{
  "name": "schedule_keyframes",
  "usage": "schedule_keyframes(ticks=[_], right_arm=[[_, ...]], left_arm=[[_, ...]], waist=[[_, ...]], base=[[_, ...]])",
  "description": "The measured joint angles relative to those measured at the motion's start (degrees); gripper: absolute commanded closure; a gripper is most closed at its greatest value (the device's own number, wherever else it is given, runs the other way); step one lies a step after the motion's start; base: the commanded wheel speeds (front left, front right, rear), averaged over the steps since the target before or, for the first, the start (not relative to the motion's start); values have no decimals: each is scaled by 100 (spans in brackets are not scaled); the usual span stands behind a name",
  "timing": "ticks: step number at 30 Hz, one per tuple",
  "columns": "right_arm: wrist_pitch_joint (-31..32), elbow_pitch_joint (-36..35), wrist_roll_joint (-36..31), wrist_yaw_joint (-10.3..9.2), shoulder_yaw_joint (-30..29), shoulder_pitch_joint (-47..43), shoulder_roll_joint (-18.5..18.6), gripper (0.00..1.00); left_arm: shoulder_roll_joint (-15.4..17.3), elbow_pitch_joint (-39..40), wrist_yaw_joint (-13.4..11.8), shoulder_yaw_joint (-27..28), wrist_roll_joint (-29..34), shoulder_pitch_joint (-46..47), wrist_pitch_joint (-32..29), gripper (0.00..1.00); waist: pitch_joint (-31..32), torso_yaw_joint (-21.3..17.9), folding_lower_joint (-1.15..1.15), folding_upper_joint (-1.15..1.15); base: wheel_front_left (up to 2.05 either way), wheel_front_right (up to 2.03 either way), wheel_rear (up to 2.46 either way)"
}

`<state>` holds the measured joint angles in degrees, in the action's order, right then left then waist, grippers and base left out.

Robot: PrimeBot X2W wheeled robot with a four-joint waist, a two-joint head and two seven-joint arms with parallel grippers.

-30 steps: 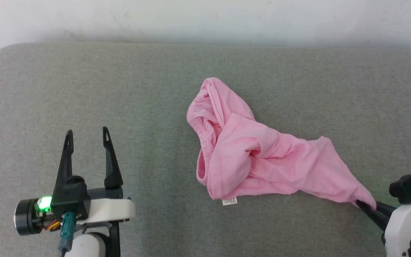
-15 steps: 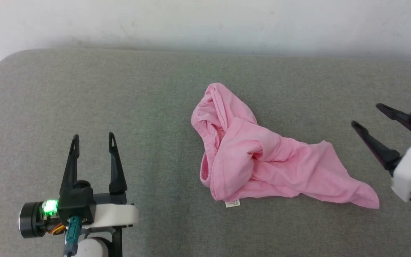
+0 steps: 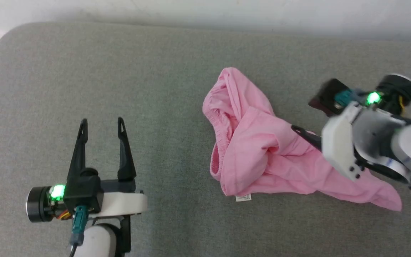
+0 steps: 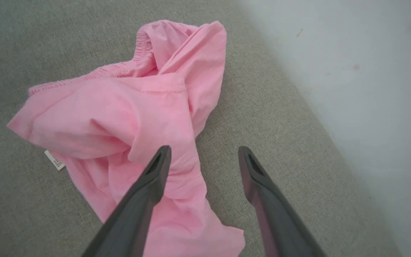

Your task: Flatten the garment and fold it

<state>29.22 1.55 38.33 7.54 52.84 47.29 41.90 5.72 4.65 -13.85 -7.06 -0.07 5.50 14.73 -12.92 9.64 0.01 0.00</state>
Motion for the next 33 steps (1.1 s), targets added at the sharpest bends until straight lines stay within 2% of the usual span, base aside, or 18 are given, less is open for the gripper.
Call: schedule_keyframes(ticks=[4,10,11,12,15,17,21,24,27,30,33], right_arm=[[246,723,236,0,869,723,-307,0],[36,1628,634,0,1778,1118,-650,1],[-81,1690,680,0,1840,1121,-670,66],[-243,1748,710,1,1880,1132,-687,100],[-820,1830,876,1,1940,1224,-712,100],[-1287,1915,1146,1,1772,1239,-676,100],[-1906,2242,1602,2,1378,1262,-394,100],[-2121,2770,2012,1,1055,1215,-158,100],[-2242,3507,2061,1,931,1178,-65,100],[-2270,4166,2141,0,861,962,-146,100],[-2377,4474,2203,-1,858,822,-335,100]], left_arm=[[-40,0,-8,-67,-20,173,0,0],[-118,-18,-15,-153,-45,370,0,0],[-132,-19,-20,-155,-45,381,0,0],[-144,-21,-34,-152,-47,382,0,0],[-152,-30,-49,-91,-54,379,0,0],[-153,-41,-56,-60,-53,376,0,0],[-148,-40,-56,-26,-53,363,0,0],[-153,-34,-44,-40,-52,373,0,0],[-152,-24,-30,-57,-52,382,0,0],[-154,-30,13,-98,-49,428,0,0],[-154,-44,19,-118,-36,451,0,0]], waist=[[-241,89,1,0],[-540,290,1,0],[-571,328,1,0],[-598,362,1,0],[-647,400,2,0],[-628,385,1,0],[-575,275,-1,0],[-579,206,-1,0],[-645,184,0,0],[-716,178,0,0],[-749,155,0,0]], base=[[0,0,0],[0,0,0],[0,0,0],[0,0,0],[0,0,0],[0,0,0],[0,0,0],[0,0,0],[0,0,0],[0,0,0],[0,0,0]])
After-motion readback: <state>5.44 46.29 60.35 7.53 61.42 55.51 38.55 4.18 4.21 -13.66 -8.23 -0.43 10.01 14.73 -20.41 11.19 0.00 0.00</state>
